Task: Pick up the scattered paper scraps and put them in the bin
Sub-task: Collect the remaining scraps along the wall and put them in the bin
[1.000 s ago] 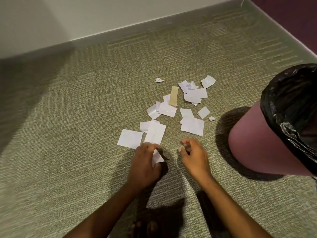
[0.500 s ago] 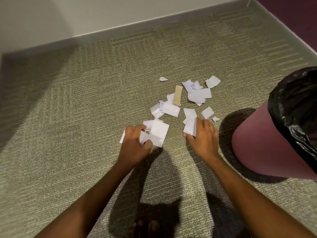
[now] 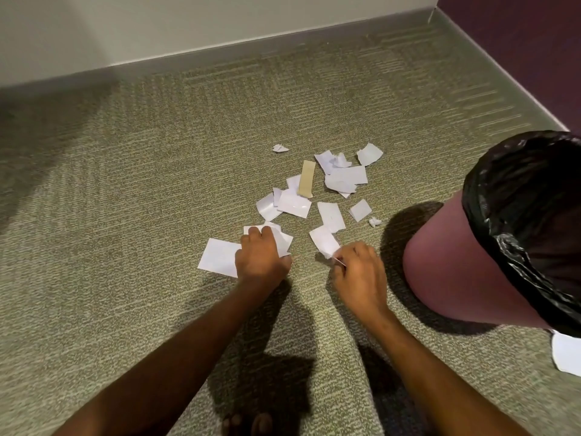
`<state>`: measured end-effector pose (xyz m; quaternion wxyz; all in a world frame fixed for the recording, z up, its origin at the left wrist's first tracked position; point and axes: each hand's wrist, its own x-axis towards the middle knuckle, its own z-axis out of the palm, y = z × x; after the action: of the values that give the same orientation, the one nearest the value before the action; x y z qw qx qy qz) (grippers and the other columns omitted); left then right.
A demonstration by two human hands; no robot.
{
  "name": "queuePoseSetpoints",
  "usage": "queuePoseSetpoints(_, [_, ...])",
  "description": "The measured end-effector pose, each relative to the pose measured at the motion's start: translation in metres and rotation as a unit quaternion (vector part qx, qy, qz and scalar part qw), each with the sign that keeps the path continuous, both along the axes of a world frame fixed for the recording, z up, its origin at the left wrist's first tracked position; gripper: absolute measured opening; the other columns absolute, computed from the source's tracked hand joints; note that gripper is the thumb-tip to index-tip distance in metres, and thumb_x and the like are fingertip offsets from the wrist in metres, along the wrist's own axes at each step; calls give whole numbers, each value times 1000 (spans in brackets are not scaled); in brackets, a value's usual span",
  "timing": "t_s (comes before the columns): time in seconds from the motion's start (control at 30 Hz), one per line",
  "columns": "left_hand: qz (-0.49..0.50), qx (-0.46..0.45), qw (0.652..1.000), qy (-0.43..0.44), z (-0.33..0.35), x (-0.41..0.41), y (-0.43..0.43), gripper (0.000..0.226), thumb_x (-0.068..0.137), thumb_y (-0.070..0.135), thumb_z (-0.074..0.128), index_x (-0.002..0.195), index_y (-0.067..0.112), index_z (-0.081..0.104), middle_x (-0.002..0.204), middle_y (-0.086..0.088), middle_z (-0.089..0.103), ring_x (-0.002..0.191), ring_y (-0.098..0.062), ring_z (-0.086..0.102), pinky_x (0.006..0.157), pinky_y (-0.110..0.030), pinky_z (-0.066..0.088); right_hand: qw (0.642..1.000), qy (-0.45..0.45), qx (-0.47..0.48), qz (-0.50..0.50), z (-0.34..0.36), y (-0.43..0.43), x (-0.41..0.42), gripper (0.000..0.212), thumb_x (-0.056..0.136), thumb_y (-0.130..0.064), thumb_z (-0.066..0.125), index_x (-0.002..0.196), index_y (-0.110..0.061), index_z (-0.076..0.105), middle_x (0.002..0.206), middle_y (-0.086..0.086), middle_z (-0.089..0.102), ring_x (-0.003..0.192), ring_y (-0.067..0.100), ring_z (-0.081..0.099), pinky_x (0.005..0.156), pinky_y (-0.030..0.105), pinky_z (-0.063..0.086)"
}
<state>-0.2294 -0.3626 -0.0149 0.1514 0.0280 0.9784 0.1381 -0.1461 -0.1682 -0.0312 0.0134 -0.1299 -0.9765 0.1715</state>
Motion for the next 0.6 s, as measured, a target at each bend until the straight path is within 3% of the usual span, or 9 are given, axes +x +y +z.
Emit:
queuePoseSetpoints(0.1, [-5,-7,1000,3,3,-1,-1,53,94,33,62,141,12,50,137,-14,53,127,-35,51,97,-47,50,998,-2,-49,-47,5,1,-12,24,99,-33,72,113,-14,72,111,4,61,100,20,51,79,37,49])
queuePoseSetpoints(0.2, [-5,26,1000,6,7,-3,-10,47,95,26,57,139,12,55,129,-15,58,120,-36,56,92,-45,51,993,-19,-86,-74,7,-2,-31,44,98,-41,74,130,-11,70,126,4,59,115,23,52,83,37,50])
queuePoseSetpoints(0.33, [32,127,991,14,13,1,-22,46,93,28,59,136,16,64,122,-11,62,111,-33,62,91,-40,51,996,-44,-50,-56,6,-14,-48,38,92,-44,79,119,-17,72,123,2,60,114,23,53,80,38,52])
queuePoseSetpoints(0.5, [66,255,963,61,15,15,-32,44,87,34,59,125,15,69,111,-5,66,99,-26,63,88,-41,53,995,-45,-58,-69,7,-30,-52,36,89,-25,86,119,-17,68,119,3,59,111,22,57,81,41,59])
queuePoseSetpoints(0.6, [98,327,939,29,17,19,-34,42,90,40,61,128,22,68,113,-3,71,101,-27,68,90,-45,56,990,-33,-119,-68,9,-32,-47,27,91,-12,84,111,-14,66,110,1,57,92,18,60,65,24,50])
